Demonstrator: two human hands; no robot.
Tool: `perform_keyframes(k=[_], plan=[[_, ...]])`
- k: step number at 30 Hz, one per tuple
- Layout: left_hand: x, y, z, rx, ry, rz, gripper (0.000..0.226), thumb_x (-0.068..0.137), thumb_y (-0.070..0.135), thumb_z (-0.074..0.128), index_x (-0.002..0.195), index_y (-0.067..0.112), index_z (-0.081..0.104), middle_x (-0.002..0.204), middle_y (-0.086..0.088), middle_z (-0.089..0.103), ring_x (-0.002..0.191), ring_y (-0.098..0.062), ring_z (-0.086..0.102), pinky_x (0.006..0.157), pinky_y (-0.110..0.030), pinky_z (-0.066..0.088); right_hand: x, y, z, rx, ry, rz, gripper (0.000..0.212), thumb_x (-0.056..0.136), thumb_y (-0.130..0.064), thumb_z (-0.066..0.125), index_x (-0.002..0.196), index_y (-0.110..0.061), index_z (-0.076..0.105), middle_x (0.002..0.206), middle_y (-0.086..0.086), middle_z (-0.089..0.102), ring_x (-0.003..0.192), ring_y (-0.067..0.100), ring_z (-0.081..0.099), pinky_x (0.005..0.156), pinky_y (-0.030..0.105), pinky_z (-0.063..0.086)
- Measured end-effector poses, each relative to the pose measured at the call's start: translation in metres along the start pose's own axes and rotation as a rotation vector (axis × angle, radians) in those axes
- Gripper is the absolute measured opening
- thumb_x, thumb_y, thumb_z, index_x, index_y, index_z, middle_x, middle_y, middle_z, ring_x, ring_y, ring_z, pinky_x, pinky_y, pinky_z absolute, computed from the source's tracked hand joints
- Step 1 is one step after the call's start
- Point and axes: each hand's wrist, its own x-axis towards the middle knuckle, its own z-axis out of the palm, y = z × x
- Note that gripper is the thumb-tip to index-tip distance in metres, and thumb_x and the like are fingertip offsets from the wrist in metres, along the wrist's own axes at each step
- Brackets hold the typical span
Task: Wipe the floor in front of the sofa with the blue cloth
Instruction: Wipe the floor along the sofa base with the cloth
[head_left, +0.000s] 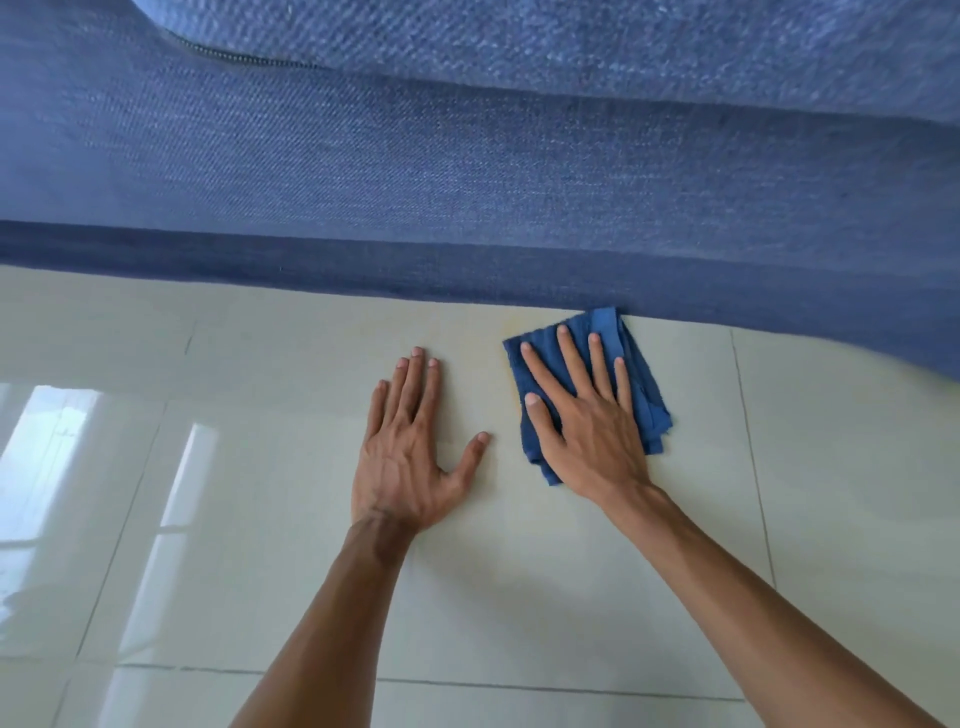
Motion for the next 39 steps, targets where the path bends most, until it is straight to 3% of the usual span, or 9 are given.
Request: perform_keyframes(k=[3,7,10,17,22,28,33,37,39], plan=[[-0.001,0.0,-0.001,-0.016,0.011,-0.001,0.091,0.091,0.069,0.038,0.159,0.017,0.009,0.168,0.001,0.0,0.155,-0.014,-0.002,0.126,-0.038,0.007,-0.02,0.022,-0.004,0.004,-0.037,-0.064,0.057,0.105,-0.05,0.018,0.16,-0.038,0.014,0.17,-0.006,0.007,0.158,0.022,0.0,0.127,0.052,0.008],[-0.002,0.0,0.001,-0.015,0.02,0.002,0.09,0.092,0.069,0.036,0.159,0.017,0.009,0.168,0.001,0.0,0.155,-0.014,-0.002,0.126,-0.038,0.006,0.021,0.002,0.002,0.001,0.061,0.227,0.06,0.103,-0.05,0.02,0.16,-0.035,0.017,0.17,-0.001,0.014,0.158,0.027,0.007,0.126,0.053,0.008],[-0.001,-0.004,0.003,-0.026,0.022,0.015,0.08,0.095,0.059,0.032,0.159,0.014,0.013,0.168,-0.002,0.003,0.155,-0.014,0.0,0.126,-0.038,0.005,0.054,-0.026,0.006,0.044,0.046,0.297,0.06,0.103,-0.049,0.025,0.161,-0.035,0.014,0.171,0.002,0.009,0.157,0.036,0.001,0.126,0.056,0.001],[-0.007,-0.027,-0.005,0.003,0.008,-0.046,0.072,0.099,0.052,0.022,0.16,0.019,0.002,0.167,0.004,-0.004,0.154,-0.013,-0.005,0.126,-0.036,-0.003,-0.003,0.001,-0.001,0.047,-0.021,-0.084,0.058,0.103,-0.048,0.026,0.16,-0.037,0.019,0.17,-0.003,0.011,0.158,0.025,0.004,0.127,0.05,0.01],[-0.011,-0.045,-0.009,0.076,0.029,-0.037,0.074,0.098,0.055,0.026,0.16,0.021,0.002,0.168,0.005,-0.003,0.155,-0.014,-0.004,0.126,-0.038,0.001,0.046,-0.036,0.007,0.042,0.053,0.272,0.061,0.1,-0.052,0.023,0.159,-0.039,0.018,0.17,0.001,0.011,0.157,0.035,0.003,0.126,0.055,0.004],[-0.012,-0.047,-0.012,0.048,0.011,-0.043,0.072,0.099,0.052,0.026,0.16,0.021,0.004,0.168,0.004,-0.001,0.155,-0.013,-0.004,0.126,-0.041,0.005,-0.018,-0.001,-0.003,-0.013,-0.017,-0.19,0.058,0.103,-0.05,0.03,0.159,-0.039,0.021,0.17,-0.003,0.012,0.158,0.026,0.004,0.125,0.053,0.011],[-0.01,-0.047,-0.01,0.012,0.034,-0.046,0.065,0.1,0.039,0.029,0.159,0.02,0.011,0.167,0.004,0.005,0.154,-0.013,0.0,0.126,-0.039,0.003,0.045,-0.068,0.004,0.099,0.057,0.355,0.059,0.1,-0.051,0.03,0.158,-0.041,0.022,0.17,0.001,0.012,0.157,0.035,0.003,0.125,0.057,0.004],[-0.01,-0.049,-0.013,0.002,0.02,-0.046,0.064,0.099,0.033,0.028,0.16,0.02,0.01,0.167,0.004,0.003,0.154,-0.011,-0.002,0.126,-0.036,0.0,0.002,-0.047,0.007,0.013,0.015,-0.157,0.058,0.102,-0.05,0.033,0.159,-0.04,0.022,0.17,-0.001,0.012,0.158,0.029,0.005,0.125,0.053,0.012],[-0.01,-0.048,-0.013,0.006,0.018,-0.05,0.065,0.099,0.034,0.028,0.16,0.02,0.009,0.167,0.004,0.002,0.154,-0.012,-0.002,0.126,-0.037,0.001,-0.011,-0.014,0.001,-0.013,0.029,-0.2,0.058,0.102,-0.051,0.035,0.158,-0.041,0.024,0.17,-0.004,0.014,0.158,0.025,0.007,0.125,0.051,0.014]])
